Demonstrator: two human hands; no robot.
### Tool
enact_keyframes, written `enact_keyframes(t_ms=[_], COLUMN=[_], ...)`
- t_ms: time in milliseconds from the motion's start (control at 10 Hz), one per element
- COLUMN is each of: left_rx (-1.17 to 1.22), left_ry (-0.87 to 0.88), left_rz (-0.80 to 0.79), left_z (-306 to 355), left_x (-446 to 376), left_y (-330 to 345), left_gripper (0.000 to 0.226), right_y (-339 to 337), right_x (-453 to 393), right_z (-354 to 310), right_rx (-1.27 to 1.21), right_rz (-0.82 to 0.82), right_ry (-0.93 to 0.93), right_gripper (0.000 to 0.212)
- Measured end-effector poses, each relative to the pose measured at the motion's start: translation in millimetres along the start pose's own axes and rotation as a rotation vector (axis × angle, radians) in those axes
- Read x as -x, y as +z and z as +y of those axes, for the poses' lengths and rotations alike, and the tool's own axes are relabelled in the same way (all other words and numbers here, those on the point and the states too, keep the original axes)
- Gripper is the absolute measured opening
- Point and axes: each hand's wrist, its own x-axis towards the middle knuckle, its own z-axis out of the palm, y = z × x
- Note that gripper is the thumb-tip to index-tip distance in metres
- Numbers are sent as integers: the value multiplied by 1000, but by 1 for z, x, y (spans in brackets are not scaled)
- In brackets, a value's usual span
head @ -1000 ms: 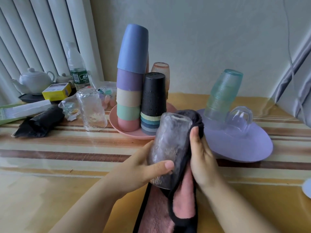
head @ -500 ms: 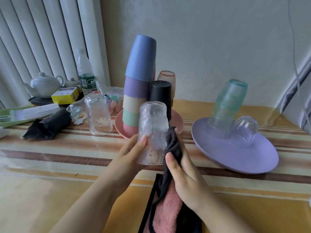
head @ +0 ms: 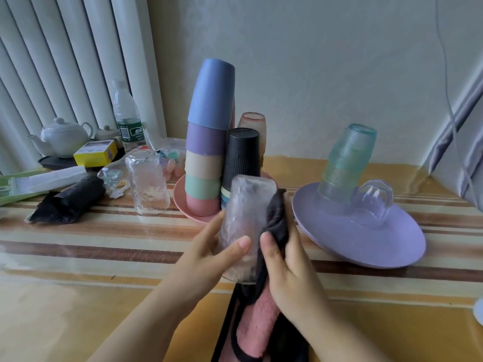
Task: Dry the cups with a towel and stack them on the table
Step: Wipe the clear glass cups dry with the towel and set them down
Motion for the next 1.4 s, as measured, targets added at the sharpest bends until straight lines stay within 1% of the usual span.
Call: enact_keyframes(t_ms=[100, 200, 300, 400, 500, 600, 700, 800, 900, 1000, 1100, 1200, 1300, 1400], left_rx=[-8, 46, 139, 199, 204, 113, -71, -106, -142, -175, -138, -61, 14, 81], left_ry=[-49, -68, -45, -4, 7, -8, 1, -3, 1, -14, -22, -6, 28, 12], left_rz=[-87, -55, -19, 16, 61, 106, 139, 153, 135, 54, -71, -96, -45, 24], left_z=[-5, -3, 0, 6, 6, 4, 0, -2, 0, 2, 3, 7, 7, 8], left_x=[4, 6, 3, 2, 1, -3, -6, -5, -2, 0, 4, 8, 7, 4], left_y=[7, 8, 1, -5, -4, -2, -3, -1, 1, 3, 9, 11, 8, -4], left_gripper=[50, 65, 88, 88, 80, 47, 54, 62, 74, 67, 54, 48, 68, 82], right_y=[-16, -21, -10, 1, 4, 5, 6, 12, 15, 9, -10, -23, -15, 0], right_x=[-6, -5, 1, 4, 4, 2, 1, 4, 4, 1, -3, -2, 0, 4], right_z=[-6, -3, -4, -6, -5, -1, 5, 9, 10, 5, -10, -11, -4, -7], right_rx=[-90, -123, -103, -76, -97, -83, -35, 64, 131, 35, -73, -148, -165, -135], right_rz=[128, 83, -87, -192, -179, -118, -85, -95, -84, -17, 46, 34, -69, -191], right_ry=[75, 119, 121, 34, 4, -36, -68, -116, -162, -107, 21, 63, 92, 61], right_gripper=[40, 48, 44, 71, 82, 76, 68, 68, 66, 71, 52, 46, 55, 66])
